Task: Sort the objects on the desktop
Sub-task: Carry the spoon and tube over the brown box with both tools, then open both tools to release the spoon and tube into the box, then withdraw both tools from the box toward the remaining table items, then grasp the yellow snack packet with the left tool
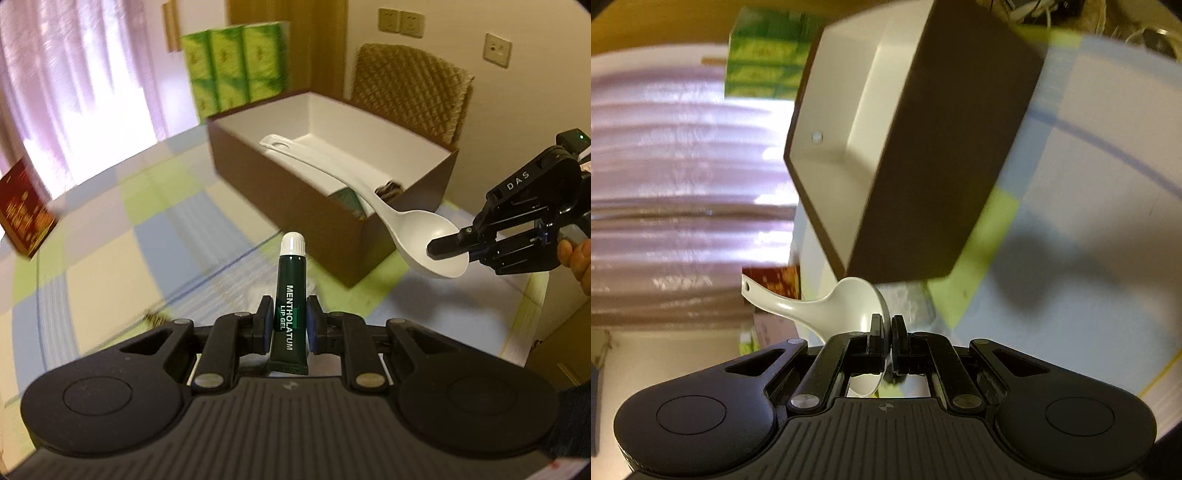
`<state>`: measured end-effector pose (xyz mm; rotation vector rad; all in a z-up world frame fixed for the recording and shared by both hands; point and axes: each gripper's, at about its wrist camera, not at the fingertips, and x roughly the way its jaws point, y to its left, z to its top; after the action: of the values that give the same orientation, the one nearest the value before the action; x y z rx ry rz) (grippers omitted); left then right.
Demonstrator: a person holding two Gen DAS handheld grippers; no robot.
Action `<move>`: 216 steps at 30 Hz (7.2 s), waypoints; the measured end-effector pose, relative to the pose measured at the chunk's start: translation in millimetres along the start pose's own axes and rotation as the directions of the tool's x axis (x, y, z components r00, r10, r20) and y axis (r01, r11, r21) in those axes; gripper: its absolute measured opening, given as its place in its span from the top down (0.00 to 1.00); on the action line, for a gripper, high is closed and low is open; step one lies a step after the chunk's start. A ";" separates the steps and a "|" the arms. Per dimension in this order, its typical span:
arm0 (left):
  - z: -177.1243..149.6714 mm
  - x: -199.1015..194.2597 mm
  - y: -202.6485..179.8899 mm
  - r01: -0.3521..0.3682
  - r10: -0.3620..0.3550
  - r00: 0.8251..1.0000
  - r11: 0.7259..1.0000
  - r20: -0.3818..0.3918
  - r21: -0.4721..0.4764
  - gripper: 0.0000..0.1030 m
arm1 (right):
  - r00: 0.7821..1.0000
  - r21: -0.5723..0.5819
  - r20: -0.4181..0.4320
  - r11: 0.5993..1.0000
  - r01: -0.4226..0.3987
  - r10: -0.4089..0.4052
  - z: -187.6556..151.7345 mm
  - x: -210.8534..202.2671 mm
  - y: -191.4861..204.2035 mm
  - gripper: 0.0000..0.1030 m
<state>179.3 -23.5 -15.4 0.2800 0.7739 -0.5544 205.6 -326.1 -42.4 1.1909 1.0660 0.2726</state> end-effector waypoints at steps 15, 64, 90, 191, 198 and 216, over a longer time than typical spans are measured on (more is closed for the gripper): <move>103.3 56.4 -34.4 0.060 -0.065 0.994 0.997 0.092 0.056 0.85 | 0.985 -0.040 0.170 0.999 0.024 -0.017 83.1 -21.6 27.6 1.00; 164.0 252.6 -14.7 0.043 -0.076 0.973 0.987 -0.219 -0.154 0.75 | 0.834 -0.373 0.357 0.754 0.541 -0.421 135.8 102.1 65.0 0.46; 159.6 173.2 -18.2 -0.014 -0.003 0.995 0.984 -0.098 -0.176 0.18 | 0.915 -0.558 0.301 0.728 0.398 -0.270 99.1 61.3 97.1 0.04; -175.8 -29.9 205.8 -0.236 0.114 0.972 0.393 -0.207 -0.889 0.84 | 0.903 -0.891 0.032 0.397 0.219 -0.428 -100.7 122.9 45.7 0.02; -175.9 -43.4 195.4 -0.186 0.072 0.983 0.420 -0.171 -0.889 0.94 | 0.919 -0.960 0.017 0.249 0.125 -0.395 -128.4 135.7 56.3 0.02; -198.8 -45.5 186.8 -0.128 0.033 0.992 0.343 -0.124 -0.931 0.66 | 0.890 -0.980 -0.001 -0.175 -0.090 -0.456 -173.9 193.2 40.6 0.73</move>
<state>143.2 233.1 -112.0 -0.7806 1.0436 0.0930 182.3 -71.9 -106.0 -0.6167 0.8848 0.9326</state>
